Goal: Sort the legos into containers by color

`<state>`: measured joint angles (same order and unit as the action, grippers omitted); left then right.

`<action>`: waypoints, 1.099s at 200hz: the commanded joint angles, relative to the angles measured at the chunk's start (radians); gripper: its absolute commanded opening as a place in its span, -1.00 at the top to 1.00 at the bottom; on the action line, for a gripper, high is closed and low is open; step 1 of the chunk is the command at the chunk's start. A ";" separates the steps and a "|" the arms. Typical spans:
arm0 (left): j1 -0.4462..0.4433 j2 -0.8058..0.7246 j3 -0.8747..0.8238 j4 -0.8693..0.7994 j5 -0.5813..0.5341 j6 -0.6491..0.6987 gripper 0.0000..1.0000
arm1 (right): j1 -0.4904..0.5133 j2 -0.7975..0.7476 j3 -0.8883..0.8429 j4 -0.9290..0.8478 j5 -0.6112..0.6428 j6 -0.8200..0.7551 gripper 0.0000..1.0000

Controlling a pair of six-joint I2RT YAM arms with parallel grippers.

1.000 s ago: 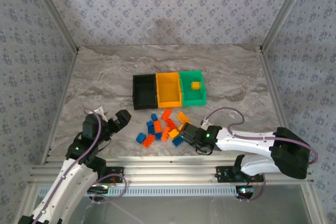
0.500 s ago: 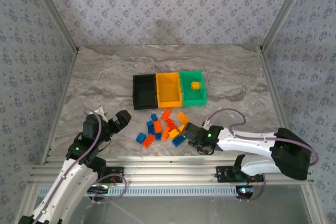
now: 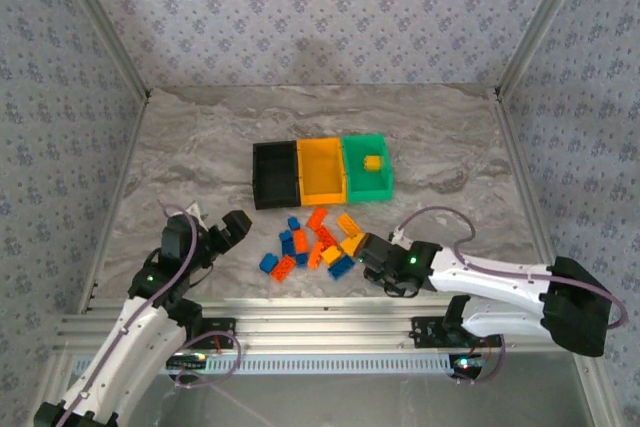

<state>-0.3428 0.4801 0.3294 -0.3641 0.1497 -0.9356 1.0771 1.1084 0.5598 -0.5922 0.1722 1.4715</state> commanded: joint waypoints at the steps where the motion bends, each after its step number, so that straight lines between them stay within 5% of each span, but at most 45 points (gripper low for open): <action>1: -0.004 0.002 0.032 0.016 0.022 0.018 -0.99 | -0.011 -0.052 0.028 -0.084 -0.044 -0.116 0.78; 61: -0.004 0.025 0.067 -0.008 0.031 0.064 -0.99 | -0.137 0.048 0.358 -0.138 -0.059 -0.580 0.79; 124: -0.004 0.050 0.112 -0.056 0.034 0.066 -0.99 | -0.315 0.533 0.811 0.009 -0.050 -0.884 0.74; 169: -0.004 0.139 0.147 -0.091 0.060 0.120 -0.96 | -0.390 0.835 1.067 -0.004 -0.031 -0.941 0.69; 188: -0.005 0.180 0.156 -0.088 0.086 0.154 -0.90 | -0.409 0.903 1.121 -0.001 -0.055 -0.927 0.58; 220: -0.046 0.250 0.175 -0.103 0.100 0.203 -0.84 | -0.416 0.956 1.180 0.002 -0.075 -0.918 0.13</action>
<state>-0.3538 0.6991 0.4557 -0.4389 0.2188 -0.7990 0.6609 2.0407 1.6691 -0.5728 0.1150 0.5636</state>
